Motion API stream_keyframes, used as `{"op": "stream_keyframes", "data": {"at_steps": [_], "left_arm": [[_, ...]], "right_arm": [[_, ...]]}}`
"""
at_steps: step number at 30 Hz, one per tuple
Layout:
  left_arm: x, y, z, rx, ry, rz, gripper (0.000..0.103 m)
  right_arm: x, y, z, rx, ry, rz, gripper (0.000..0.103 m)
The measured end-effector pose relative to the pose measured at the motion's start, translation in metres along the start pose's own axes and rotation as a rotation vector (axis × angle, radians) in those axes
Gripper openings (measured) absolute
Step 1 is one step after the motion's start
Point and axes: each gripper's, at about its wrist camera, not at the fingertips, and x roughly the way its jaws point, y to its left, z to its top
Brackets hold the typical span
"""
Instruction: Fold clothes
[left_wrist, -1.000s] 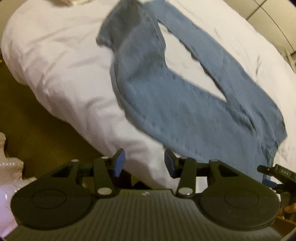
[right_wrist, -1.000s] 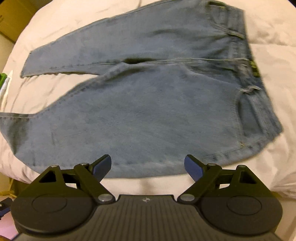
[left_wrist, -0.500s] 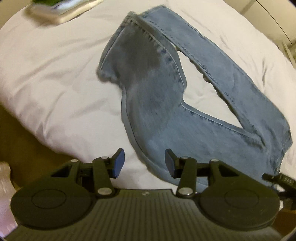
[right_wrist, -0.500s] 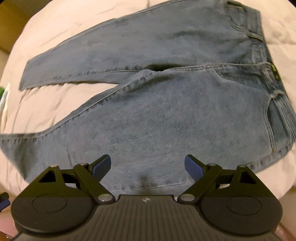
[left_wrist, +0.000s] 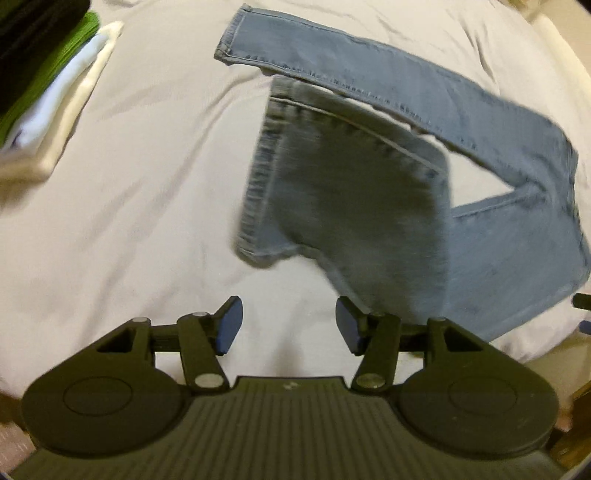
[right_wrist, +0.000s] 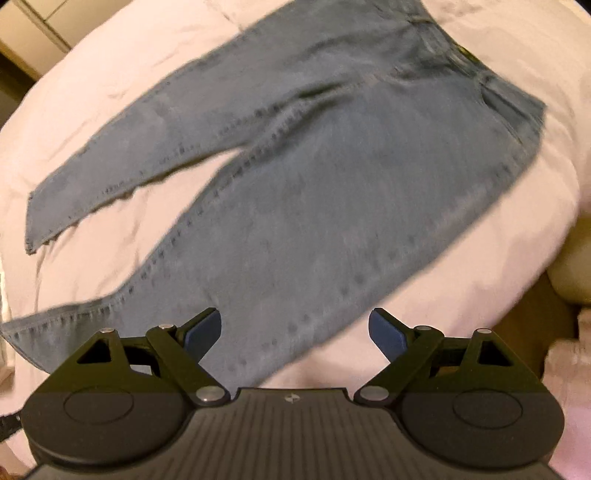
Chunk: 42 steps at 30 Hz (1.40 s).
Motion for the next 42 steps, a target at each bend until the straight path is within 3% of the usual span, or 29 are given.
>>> {"op": "stream_keyframes", "data": {"at_steps": [2, 9, 11, 13, 16, 19, 22, 24, 26, 28, 30, 33, 35, 40, 42], "left_arm": [[0.007, 0.008, 0.006, 0.038, -0.004, 0.001, 0.057], [0.038, 0.013, 0.026, 0.209, -0.076, 0.028, 0.06], [0.049, 0.013, 0.031, 0.245, -0.105, 0.0, 0.068], [0.059, 0.011, 0.035, 0.276, -0.122, -0.037, 0.066], [0.055, 0.011, 0.039, 0.279, -0.109, -0.137, 0.006], [0.029, 0.018, 0.039, 0.249, -0.107, -0.253, 0.005], [-0.023, 0.046, 0.035, 0.191, -0.074, -0.309, 0.007], [-0.046, 0.073, 0.032, 0.134, -0.041, -0.284, 0.012], [-0.051, 0.11, 0.03, 0.003, 0.009, -0.219, 0.018], [-0.045, 0.141, 0.025, -0.101, 0.063, -0.121, 0.014], [-0.035, 0.156, 0.018, -0.132, 0.109, -0.016, 0.014], [-0.021, 0.141, 0.008, -0.086, 0.128, -0.002, 0.018], [-0.01, 0.106, 0.007, -0.006, 0.11, -0.046, 0.034], [0.037, 0.009, 0.007, 0.184, 0.085, -0.129, 0.036], [0.051, -0.018, -0.002, 0.212, 0.064, -0.116, 0.037]], "right_arm": [[-0.003, -0.003, -0.013, 0.043, 0.002, -0.019, 0.089], [-0.014, -0.004, -0.041, 0.116, -0.025, -0.061, 0.089], [-0.017, -0.005, -0.046, 0.124, -0.029, -0.077, 0.089], [-0.019, -0.009, -0.051, 0.131, -0.032, -0.101, 0.089], [-0.024, -0.017, -0.057, 0.154, -0.029, -0.129, 0.089], [-0.029, -0.023, -0.063, 0.184, -0.026, -0.136, 0.089], [-0.029, -0.026, -0.065, 0.206, -0.017, -0.125, 0.089], [-0.026, -0.026, -0.065, 0.205, -0.008, -0.114, 0.089], [-0.021, -0.022, -0.066, 0.194, 0.007, -0.099, 0.089], [-0.015, -0.016, -0.068, 0.175, 0.024, -0.081, 0.089], [-0.011, -0.008, -0.071, 0.143, 0.03, -0.068, 0.089], [-0.009, 0.0, -0.074, 0.093, 0.033, -0.071, 0.089], [-0.011, -0.001, -0.077, 0.085, 0.034, -0.08, 0.089], [-0.021, -0.01, -0.086, 0.105, 0.028, -0.114, 0.089], [-0.026, -0.014, -0.089, 0.104, 0.026, -0.13, 0.089]]}}
